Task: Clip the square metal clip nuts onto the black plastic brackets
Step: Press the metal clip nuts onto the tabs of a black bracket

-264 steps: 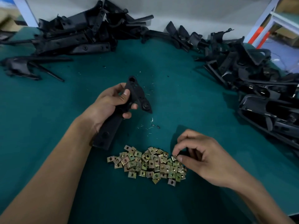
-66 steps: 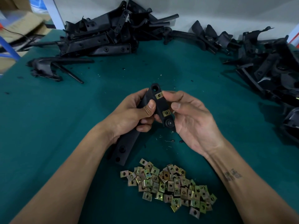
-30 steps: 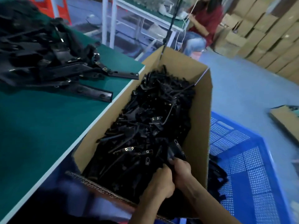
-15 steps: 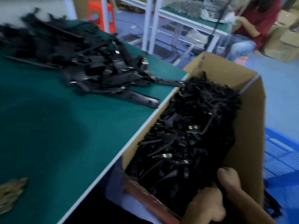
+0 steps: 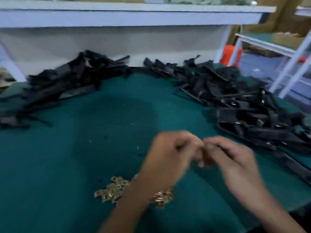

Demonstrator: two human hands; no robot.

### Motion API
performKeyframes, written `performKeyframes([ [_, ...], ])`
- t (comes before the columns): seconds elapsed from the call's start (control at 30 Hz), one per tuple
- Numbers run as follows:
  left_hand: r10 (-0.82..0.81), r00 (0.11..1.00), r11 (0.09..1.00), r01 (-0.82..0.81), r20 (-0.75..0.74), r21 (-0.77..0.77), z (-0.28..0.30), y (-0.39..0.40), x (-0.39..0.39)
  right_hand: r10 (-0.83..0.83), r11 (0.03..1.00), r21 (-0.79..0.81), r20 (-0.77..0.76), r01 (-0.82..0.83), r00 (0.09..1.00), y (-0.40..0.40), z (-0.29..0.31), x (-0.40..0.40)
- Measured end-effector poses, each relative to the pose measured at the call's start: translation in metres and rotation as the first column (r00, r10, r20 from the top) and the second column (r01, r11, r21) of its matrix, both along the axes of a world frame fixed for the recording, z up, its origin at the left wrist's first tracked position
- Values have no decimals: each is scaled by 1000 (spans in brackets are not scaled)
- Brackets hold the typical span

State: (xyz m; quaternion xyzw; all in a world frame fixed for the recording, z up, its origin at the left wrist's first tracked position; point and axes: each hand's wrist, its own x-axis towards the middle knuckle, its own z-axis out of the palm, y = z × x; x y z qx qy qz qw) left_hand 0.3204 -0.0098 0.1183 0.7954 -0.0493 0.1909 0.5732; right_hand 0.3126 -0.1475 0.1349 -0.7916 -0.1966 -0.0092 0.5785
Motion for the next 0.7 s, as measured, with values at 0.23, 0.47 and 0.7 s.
performKeyframes([
  [0.23, 563, 813, 648, -546, -147, -531, -42, 191, -23, 226, 967, -73, -193, -244, 955, 176, -29, 123],
  [0.47, 446, 881, 722, -458, -157, -518, -53, 210, -17, -115, 847, -518, 43, 121, 992, 264, -44, 295],
  [0.7, 495, 856, 824, -517, -150, -233, -53, 198, -8, -86, 444, -875, 173, 194, 981, 262, -60, 379],
])
